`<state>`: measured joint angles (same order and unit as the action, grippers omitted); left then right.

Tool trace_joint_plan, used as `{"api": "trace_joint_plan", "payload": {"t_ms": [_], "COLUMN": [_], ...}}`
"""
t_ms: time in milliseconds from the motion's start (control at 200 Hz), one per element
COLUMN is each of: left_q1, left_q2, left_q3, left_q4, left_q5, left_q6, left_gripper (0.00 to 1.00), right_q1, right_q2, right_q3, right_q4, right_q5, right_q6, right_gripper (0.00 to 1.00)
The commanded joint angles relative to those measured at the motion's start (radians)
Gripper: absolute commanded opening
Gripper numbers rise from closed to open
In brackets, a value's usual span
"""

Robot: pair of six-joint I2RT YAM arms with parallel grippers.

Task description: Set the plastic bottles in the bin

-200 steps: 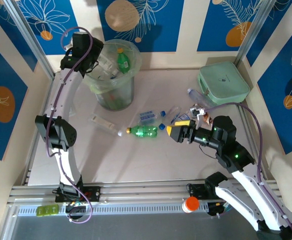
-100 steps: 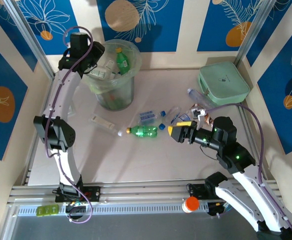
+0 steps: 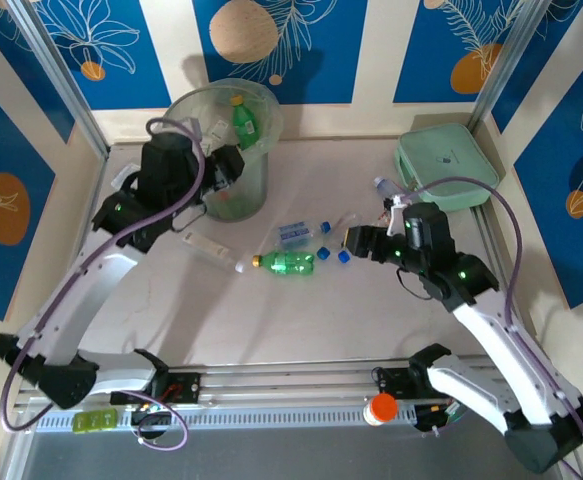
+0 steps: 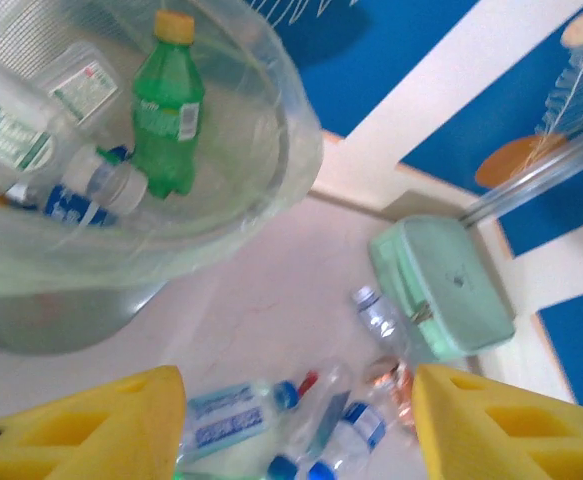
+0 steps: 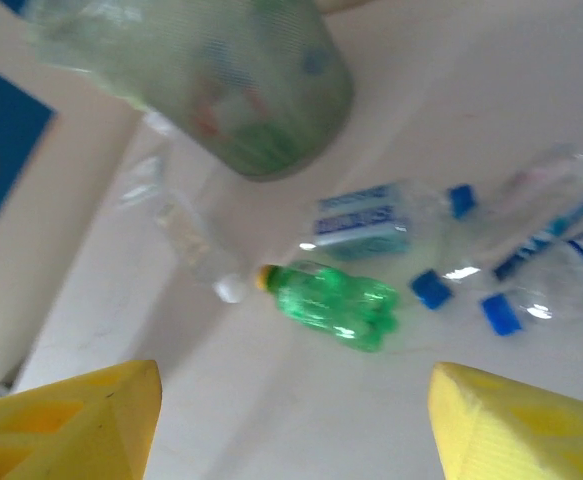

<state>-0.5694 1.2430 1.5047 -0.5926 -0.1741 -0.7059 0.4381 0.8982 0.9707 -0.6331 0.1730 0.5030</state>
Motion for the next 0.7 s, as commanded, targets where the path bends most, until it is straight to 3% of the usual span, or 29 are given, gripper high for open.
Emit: {"api": "trace_joint_plan", "payload": {"t_ms": [0, 190, 395, 545, 640, 695], "left_q1": [-0.018, -0.018, -0.017, -0.018, -0.036, -0.055], "left_q2": [-0.034, -0.193, -0.306, -0.313, -0.316, -0.321], "left_q3": [-0.133, -0.379, -0.558, -0.6, -0.593, -0.585], "left_q4": [-0.031, 0.111, 0.255, 0.31, 0.306, 0.289], "left_q5": [-0.029, 0.12, 0.189, 0.227, 0.227, 0.205], "left_q6": [0.084, 0.275, 0.344, 0.31, 0.324, 0.352], "left_gripper": [0.66, 0.85, 0.89, 0.89, 0.89, 0.9], "right_q1": [-0.056, -0.204, -0.382, -0.528, -0.562, -0.591], "right_q2": [0.072, 0.266, 0.459, 0.577, 0.606, 0.64], "right_q3": [0.025, 0.077, 0.155, 0.173, 0.168, 0.182], "right_q4": [-0.045, 0.016, 0.003, 0.014, 0.048, 0.051], "right_q5": [0.132, 0.101, 0.068, -0.15, -0.193, -0.281], "right_q6": [-0.069, -0.145, -0.182, -0.176, -0.218, -0.232], "right_gripper": [0.72, 0.77, 0.77, 0.87, 0.95, 0.96]}}
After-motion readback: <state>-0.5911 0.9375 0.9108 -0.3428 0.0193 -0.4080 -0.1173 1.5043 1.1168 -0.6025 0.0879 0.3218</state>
